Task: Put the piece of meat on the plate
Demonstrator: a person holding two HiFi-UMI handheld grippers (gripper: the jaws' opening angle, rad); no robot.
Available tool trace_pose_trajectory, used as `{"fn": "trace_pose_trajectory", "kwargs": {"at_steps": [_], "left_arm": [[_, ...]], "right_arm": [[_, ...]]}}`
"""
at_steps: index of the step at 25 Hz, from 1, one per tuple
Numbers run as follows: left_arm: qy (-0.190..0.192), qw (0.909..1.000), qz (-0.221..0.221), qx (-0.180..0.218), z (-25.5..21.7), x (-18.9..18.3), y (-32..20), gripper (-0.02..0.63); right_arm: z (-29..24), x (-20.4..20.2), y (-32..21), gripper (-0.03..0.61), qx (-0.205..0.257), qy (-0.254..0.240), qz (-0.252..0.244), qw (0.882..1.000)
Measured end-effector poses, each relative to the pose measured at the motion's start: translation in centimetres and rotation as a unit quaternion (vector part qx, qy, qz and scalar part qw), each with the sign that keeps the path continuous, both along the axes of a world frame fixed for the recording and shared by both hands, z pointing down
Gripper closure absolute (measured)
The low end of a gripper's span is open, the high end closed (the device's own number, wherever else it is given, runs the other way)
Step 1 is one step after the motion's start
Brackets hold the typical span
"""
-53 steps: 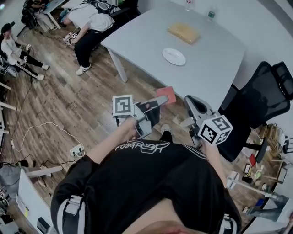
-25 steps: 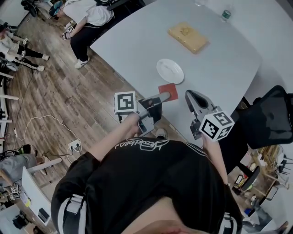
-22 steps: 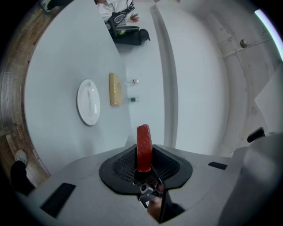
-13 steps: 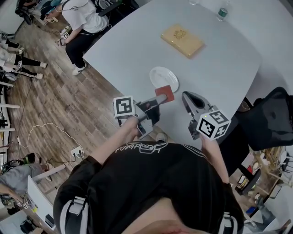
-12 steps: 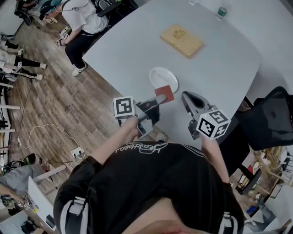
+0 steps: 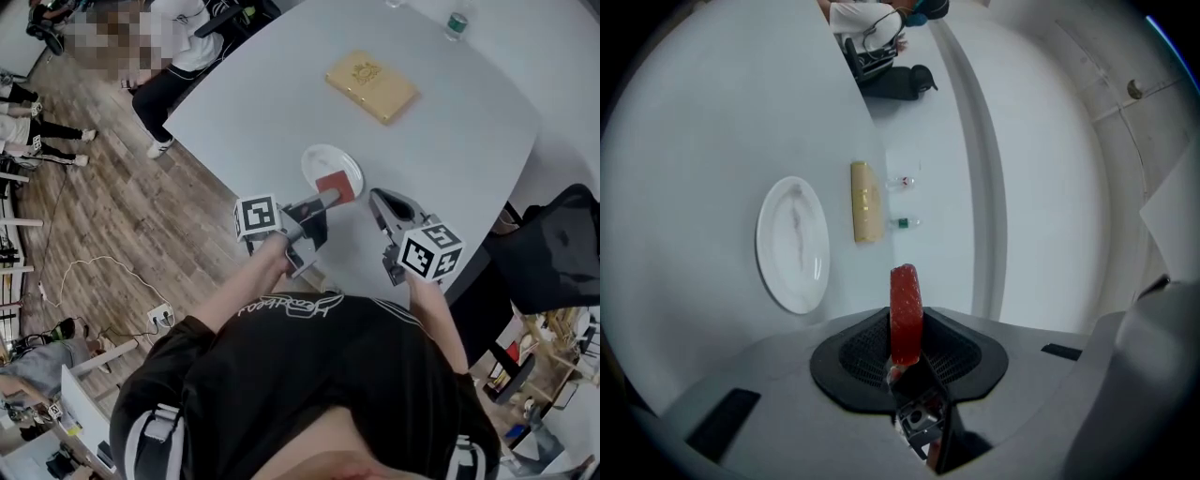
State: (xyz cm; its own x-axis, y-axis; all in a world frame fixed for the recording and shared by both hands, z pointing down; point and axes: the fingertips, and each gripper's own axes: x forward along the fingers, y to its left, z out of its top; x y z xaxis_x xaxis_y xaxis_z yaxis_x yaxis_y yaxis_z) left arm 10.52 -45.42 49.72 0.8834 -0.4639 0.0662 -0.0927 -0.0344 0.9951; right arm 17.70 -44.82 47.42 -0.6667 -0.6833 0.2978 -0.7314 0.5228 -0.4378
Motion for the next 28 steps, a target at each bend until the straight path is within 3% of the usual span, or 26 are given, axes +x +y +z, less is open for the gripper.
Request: {"fn": "trace_pose_trajectory", "kwargs": {"at_steps": [19, 28], "left_arm": [[-0.054, 0.9968, -0.033, -0.049, 6.9, 0.6, -5.5, 0.519], [-0.1, 0.9906, -0.035, -0.086, 9.8, 0.7, -6.1, 0.518]], "right_arm": [[4.5, 1.6, -2.5, 0.563, -0.047, -0.006, 0.016, 0.999], [5.6, 2.4, -2.4, 0.563, -0.056, -0.007, 0.021, 0.998]]}}
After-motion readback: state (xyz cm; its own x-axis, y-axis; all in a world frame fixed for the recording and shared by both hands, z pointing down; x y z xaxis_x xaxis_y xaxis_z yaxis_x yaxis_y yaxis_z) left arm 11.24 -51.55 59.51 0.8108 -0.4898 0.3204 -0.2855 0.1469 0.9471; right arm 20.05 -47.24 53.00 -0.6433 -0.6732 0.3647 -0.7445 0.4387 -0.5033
